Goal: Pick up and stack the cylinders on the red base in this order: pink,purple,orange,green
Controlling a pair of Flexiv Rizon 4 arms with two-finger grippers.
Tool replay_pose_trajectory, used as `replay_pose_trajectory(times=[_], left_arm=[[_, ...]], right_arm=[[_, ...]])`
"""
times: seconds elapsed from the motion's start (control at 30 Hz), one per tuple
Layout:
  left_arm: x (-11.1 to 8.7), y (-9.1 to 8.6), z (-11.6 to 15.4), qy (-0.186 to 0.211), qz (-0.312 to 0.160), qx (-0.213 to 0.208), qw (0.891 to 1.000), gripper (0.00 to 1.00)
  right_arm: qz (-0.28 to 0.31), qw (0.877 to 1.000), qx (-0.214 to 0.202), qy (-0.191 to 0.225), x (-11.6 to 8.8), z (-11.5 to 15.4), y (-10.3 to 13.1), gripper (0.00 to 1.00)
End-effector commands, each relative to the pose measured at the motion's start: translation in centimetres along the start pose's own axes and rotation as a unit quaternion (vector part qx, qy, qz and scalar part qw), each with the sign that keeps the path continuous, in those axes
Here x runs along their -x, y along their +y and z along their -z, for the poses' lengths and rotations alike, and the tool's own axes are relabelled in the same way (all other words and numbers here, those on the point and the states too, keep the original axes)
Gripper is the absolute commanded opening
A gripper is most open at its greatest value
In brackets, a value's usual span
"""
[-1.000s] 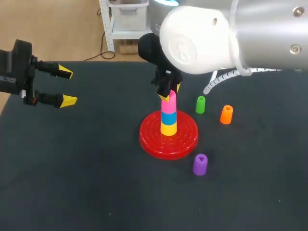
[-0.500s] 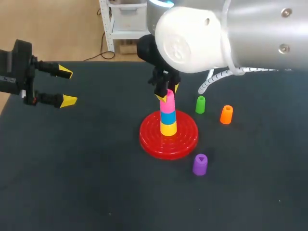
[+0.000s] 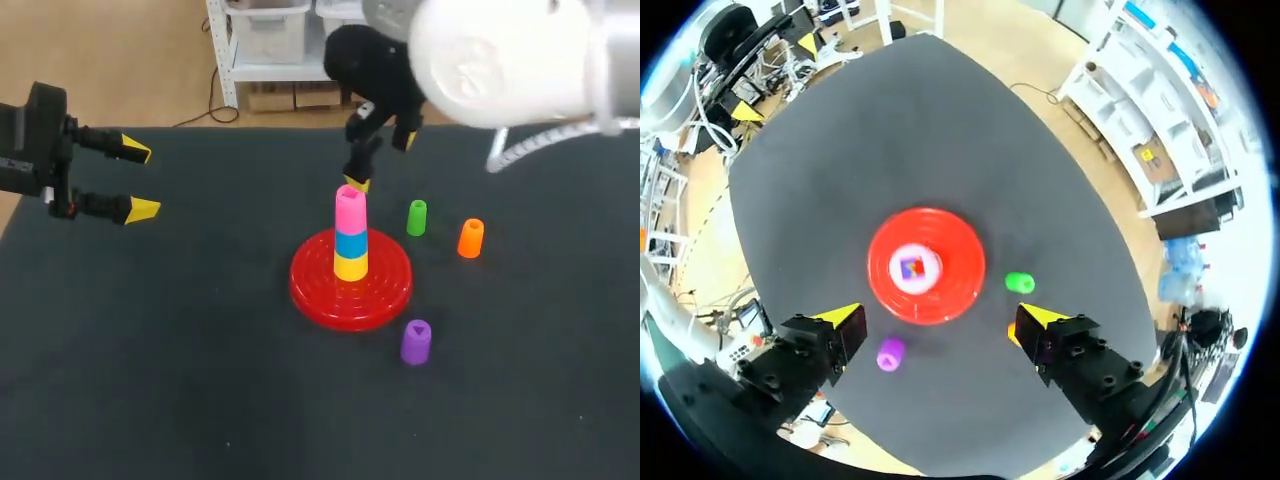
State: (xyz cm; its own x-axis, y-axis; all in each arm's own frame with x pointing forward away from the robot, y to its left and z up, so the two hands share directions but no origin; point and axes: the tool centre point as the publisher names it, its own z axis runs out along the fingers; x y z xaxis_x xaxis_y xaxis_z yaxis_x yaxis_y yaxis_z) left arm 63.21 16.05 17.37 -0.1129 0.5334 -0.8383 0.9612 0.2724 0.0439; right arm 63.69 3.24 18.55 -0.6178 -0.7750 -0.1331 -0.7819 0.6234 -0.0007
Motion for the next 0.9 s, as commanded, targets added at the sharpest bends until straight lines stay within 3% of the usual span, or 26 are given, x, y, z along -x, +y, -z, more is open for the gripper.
replay_pose_trajectory(times=[0.03,0.3,0.73,0.9], left_arm=[[-0.1,0.0,0.0,-0.002,-0.001,0.001,1.000,1.00],[-0.1,0.0,0.0,-0.002,-0.001,0.001,1.000,1.00],[-0.1,0.0,0.0,-0.002,-0.001,0.001,1.000,1.00],[-0.1,0.0,0.0,-0.002,-0.001,0.001,1.000,1.00]], right_arm=[[-0.018,0.998,-0.006,-0.060,-2.8,-0.2,-0.5,1.00],[-0.011,0.999,-0.001,-0.053,-5.2,-0.4,-0.3,1.00],[0.093,0.995,0.017,-0.011,-9.8,-5.5,4.3,1.00],[0.102,0.995,0.015,-0.010,-10.0,-6.5,4.0,1.00]])
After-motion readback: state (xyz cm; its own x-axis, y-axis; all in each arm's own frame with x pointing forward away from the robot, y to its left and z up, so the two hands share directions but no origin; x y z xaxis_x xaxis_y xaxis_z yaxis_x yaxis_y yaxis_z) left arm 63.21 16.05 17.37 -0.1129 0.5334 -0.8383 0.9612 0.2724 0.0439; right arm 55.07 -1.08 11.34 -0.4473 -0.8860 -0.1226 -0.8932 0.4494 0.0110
